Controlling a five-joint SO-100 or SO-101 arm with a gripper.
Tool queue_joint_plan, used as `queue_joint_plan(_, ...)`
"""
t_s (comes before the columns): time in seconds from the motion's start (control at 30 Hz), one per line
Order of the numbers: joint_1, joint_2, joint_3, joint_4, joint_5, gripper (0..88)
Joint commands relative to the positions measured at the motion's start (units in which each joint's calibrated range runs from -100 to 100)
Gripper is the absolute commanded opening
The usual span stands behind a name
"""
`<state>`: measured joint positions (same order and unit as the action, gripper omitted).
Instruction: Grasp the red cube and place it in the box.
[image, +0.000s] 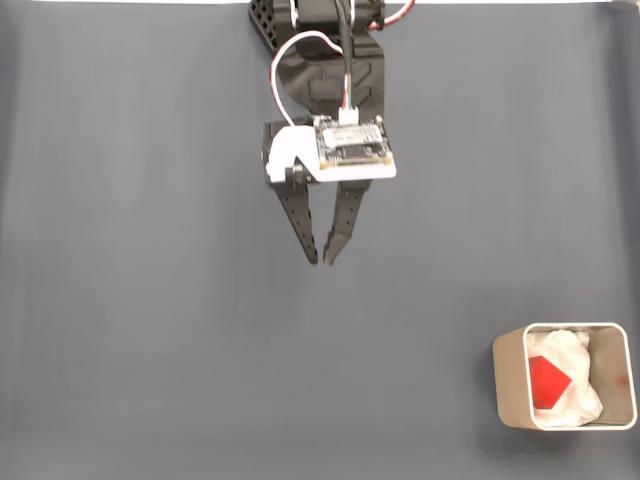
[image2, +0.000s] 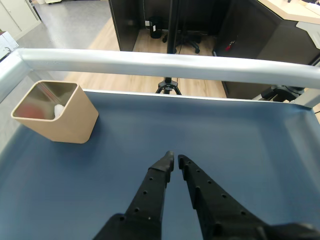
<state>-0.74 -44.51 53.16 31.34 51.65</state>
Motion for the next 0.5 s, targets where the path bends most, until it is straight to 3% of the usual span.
queue_joint_plan(0.0, 0.0, -7.4, 5.4, -1.6, -0.6, 0.0)
queue_joint_plan(0.47, 0.2, -33.6, 33.1, 0.9, -1.6, 0.0)
